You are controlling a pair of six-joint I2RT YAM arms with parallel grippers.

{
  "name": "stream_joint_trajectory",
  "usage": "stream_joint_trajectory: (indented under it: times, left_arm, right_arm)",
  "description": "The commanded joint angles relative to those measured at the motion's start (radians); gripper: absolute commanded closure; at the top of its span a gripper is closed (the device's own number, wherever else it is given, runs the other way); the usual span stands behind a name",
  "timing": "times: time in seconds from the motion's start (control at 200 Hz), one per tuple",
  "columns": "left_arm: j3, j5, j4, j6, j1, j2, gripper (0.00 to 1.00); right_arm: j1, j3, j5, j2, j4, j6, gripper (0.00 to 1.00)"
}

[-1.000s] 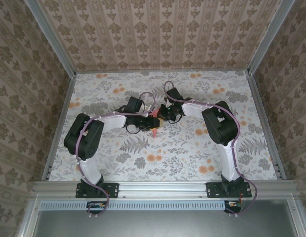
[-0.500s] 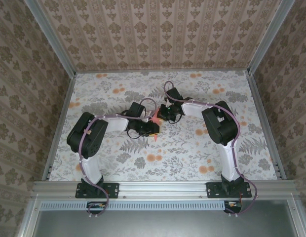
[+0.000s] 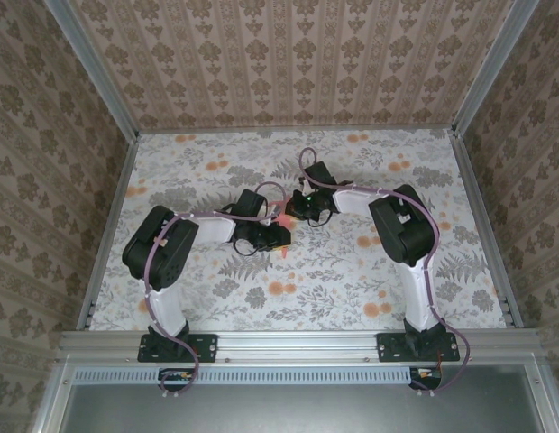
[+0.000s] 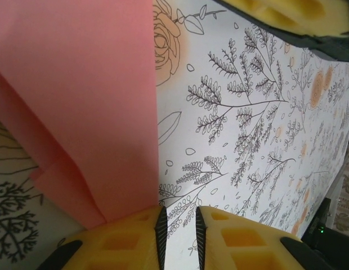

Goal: Fold a paper plane with a square sheet of paper (fold left side to right side)
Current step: Fold the wing for the fifth time at the center of the table.

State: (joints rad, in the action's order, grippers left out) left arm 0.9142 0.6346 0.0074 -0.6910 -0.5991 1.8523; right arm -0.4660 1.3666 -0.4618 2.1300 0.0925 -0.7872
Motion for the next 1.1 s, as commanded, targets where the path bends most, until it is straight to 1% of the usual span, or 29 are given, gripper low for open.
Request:
stream_joint_trajectory:
  times: [0.0, 0.095, 0.205, 0.375, 0.68, 0.965, 1.095]
  left_arm:
    - [-0.038, -0.067, -0.095, -0.023, -0.019, 0.019, 0.77]
    - [-0.04, -0.077, -0.105, -0.019, -0.021, 0.017, 0.79]
    - [-0.04, -0.087, -0.116, -0.013, -0.022, 0.013, 0.79]
    - [-0.037, -0.092, -0.123, -0.003, -0.024, 0.013, 0.8]
    - [-0.031, -0.095, -0.138, 0.006, -0.025, 0.012, 0.81]
    - [-0.029, -0.096, -0.15, 0.011, -0.025, 0.009, 0.81]
    - [-0.031, -0.096, -0.153, 0.012, -0.026, 0.008, 0.82]
  right_arm:
    - [0.01, -0.045, -0.038, -0.1, -0.086, 0.017, 0.98]
    - [0.01, -0.104, -0.047, -0.148, -0.093, 0.021, 0.99]
    - [0.007, -0.184, -0.069, -0.191, -0.142, 0.015, 1.0]
    - [-0.012, -0.228, -0.111, -0.185, -0.175, 0.007, 1.0]
    - [-0.022, -0.184, -0.135, -0.092, -0.189, 0.005, 1.0]
    - [-0.016, -0.097, -0.094, -0.015, -0.095, 0.083, 1.0]
    - [-0.004, -0.075, -0.074, 0.012, -0.083, 0.097, 1.0]
